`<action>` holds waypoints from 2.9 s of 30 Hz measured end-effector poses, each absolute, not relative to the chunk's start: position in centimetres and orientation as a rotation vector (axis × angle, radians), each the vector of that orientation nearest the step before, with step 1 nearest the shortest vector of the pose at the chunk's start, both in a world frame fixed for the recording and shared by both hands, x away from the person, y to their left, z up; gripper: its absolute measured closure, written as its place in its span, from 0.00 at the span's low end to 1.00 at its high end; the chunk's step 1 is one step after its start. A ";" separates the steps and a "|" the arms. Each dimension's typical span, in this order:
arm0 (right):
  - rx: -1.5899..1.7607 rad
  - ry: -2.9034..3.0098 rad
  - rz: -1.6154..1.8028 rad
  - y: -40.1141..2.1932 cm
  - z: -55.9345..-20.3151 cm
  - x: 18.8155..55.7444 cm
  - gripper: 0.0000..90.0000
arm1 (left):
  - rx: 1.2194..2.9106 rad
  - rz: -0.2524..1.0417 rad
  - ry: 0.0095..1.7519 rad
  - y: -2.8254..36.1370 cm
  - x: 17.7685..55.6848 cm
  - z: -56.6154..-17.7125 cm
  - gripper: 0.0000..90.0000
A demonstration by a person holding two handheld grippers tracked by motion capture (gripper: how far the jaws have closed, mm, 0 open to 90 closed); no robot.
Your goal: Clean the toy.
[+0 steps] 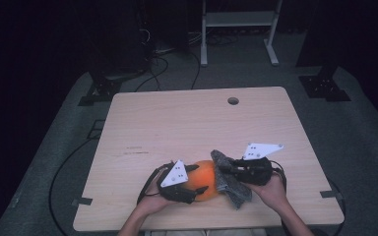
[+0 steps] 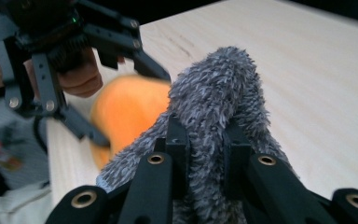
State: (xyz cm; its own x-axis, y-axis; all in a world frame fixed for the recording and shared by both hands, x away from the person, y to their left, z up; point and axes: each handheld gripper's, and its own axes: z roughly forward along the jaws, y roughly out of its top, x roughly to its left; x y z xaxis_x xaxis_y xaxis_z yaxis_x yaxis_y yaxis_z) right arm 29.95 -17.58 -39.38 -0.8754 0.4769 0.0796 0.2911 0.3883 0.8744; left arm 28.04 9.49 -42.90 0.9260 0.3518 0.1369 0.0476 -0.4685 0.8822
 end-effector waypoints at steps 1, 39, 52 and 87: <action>0.675 2.472 1.471 -17.3 -39.4 30.1 0.85 | 2.041 0.368 0.279 9.5 28.0 -42.9 0.32; 0.695 2.546 1.554 -19.4 -40.0 31.0 0.85 | 1.997 0.291 0.323 10.3 28.4 -43.2 0.28; 0.686 2.541 1.485 -19.1 -40.2 30.8 0.85 | 2.006 0.331 0.336 9.7 28.2 -43.2 0.29; 0.653 2.561 1.417 -18.2 -40.3 30.3 0.85 | 1.997 0.353 0.320 8.7 27.7 -43.2 0.30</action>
State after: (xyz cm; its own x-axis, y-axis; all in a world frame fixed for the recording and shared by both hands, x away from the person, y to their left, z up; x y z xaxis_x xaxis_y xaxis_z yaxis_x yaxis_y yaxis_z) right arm 30.25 -18.23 -40.26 -0.8953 0.4377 0.0828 0.3027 0.4614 0.8339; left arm 27.72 8.66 -43.24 0.9211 0.3745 0.1066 0.0699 -0.4283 0.9009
